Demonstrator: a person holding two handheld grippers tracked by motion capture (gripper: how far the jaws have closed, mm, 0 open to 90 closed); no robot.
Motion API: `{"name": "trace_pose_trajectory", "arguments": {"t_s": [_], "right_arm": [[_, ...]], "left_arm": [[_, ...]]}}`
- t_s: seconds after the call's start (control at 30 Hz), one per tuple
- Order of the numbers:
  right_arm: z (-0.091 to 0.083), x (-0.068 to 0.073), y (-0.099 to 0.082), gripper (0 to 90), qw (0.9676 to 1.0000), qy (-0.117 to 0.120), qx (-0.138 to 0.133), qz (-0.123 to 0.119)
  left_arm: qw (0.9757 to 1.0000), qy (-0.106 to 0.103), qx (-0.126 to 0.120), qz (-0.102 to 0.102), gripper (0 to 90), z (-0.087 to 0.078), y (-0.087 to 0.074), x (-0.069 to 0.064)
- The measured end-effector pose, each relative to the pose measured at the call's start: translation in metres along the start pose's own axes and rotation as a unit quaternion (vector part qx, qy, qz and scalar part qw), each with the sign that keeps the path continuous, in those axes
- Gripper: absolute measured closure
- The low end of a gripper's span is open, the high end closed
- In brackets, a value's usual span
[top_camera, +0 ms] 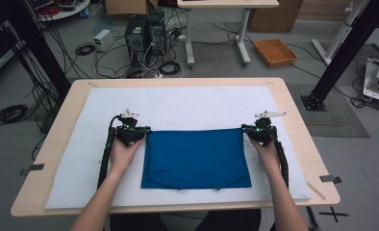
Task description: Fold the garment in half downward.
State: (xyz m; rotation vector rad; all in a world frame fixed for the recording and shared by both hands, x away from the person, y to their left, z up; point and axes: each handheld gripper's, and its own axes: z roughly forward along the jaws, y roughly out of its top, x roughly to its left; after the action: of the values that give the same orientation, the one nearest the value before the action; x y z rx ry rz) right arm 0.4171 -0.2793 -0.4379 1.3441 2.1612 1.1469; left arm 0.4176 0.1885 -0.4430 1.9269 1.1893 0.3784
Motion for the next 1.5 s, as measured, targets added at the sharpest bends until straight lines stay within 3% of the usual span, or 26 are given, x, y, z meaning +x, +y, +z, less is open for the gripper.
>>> {"name": "trace_pose_trajectory", "arguments": {"t_s": [0.23, 0.5, 0.57, 0.7, 0.8, 0.87, 0.97, 1.1, 1.17, 1.3, 1.33, 1.43, 1.5], "right_arm": [[0.009, -0.006, 0.000, 88.9, 1.0000, 0.000, -0.007, 0.002], [0.008, -0.005, 0.001, 85.8, 0.9999, 0.001, -0.009, -0.006], [0.005, -0.004, 0.002, 78.8, 0.9999, -0.001, -0.013, -0.006], [-0.003, -0.001, 0.005, 65.5, 0.9996, 0.006, -0.025, -0.010], [-0.015, 0.004, 0.009, 55.3, 0.9989, 0.018, -0.041, -0.015], [-0.026, 0.007, 0.011, 51.8, 0.9979, 0.029, -0.056, -0.014], [-0.045, 0.014, 0.010, 48.9, 0.9959, 0.048, -0.074, -0.021], [-0.070, 0.021, 0.004, 47.8, 0.9939, 0.062, -0.087, -0.028], [-0.080, 0.022, 0.000, 47.6, 0.9925, 0.069, -0.098, -0.024], [-0.095, 0.019, -0.008, 47.7, 0.9919, 0.068, -0.106, -0.020], [-0.098, 0.017, -0.011, 47.8, 0.9919, 0.069, -0.106, -0.014], [-0.102, 0.008, -0.018, 47.6, 0.9921, 0.064, -0.108, -0.006], [-0.102, 0.002, -0.021, 46.2, 0.9923, 0.061, -0.108, 0.004]], "left_arm": [[0.9999, 0.011, 0.002, 0.005, 86.3, 0.003, 0.003, 0.000], [0.9999, 0.008, -0.008, 0.005, 85.2, 0.000, 0.005, -0.001], [0.9997, 0.009, -0.021, 0.010, 80.9, -0.003, 0.007, -0.002], [0.9988, 0.005, -0.042, 0.023, 60.7, -0.014, 0.013, -0.007], [0.9974, -0.001, -0.055, 0.046, 46.4, -0.030, 0.016, -0.014], [0.9956, 0.009, -0.066, 0.066, 40.9, -0.043, 0.015, -0.020], [0.9929, 0.001, -0.091, 0.077, 40.6, -0.063, 0.008, -0.026], [0.9883, -0.034, -0.122, 0.084, 41.5, -0.084, -0.010, -0.026], [0.9881, -0.039, -0.127, 0.077, 42.8, -0.091, -0.017, -0.025], [0.9860, -0.072, -0.139, 0.057, 42.8, -0.099, -0.027, -0.022], [0.9850, -0.073, -0.147, 0.054, 42.6, -0.100, -0.030, -0.022], [0.9818, -0.072, -0.174, 0.022, 42.6, -0.105, -0.034, -0.018], [0.9806, -0.070, -0.182, 0.024, 42.8, -0.108, -0.033, -0.017]]}}
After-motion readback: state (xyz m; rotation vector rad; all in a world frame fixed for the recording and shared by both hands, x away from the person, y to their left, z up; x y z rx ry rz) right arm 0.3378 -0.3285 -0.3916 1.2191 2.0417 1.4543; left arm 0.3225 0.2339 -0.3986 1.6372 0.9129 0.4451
